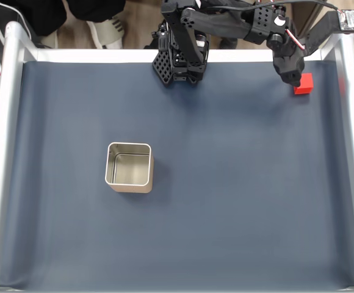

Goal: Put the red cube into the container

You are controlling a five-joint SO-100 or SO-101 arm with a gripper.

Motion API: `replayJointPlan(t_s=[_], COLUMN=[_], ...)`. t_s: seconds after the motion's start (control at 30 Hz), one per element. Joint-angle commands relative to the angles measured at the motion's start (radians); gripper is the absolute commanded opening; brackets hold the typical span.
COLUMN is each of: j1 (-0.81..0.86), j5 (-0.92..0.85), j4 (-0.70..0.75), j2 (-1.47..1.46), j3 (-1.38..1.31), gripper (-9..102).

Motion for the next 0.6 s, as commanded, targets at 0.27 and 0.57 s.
replayJointPlan(t_s=[0.27,0.57], j1=[-0.031,-0.018], j5=[0.071,0.041], j4=[-0.196,-0.261], j2=[-0.089,-0.143], j3=[0.018,0.038], gripper=[25,25])
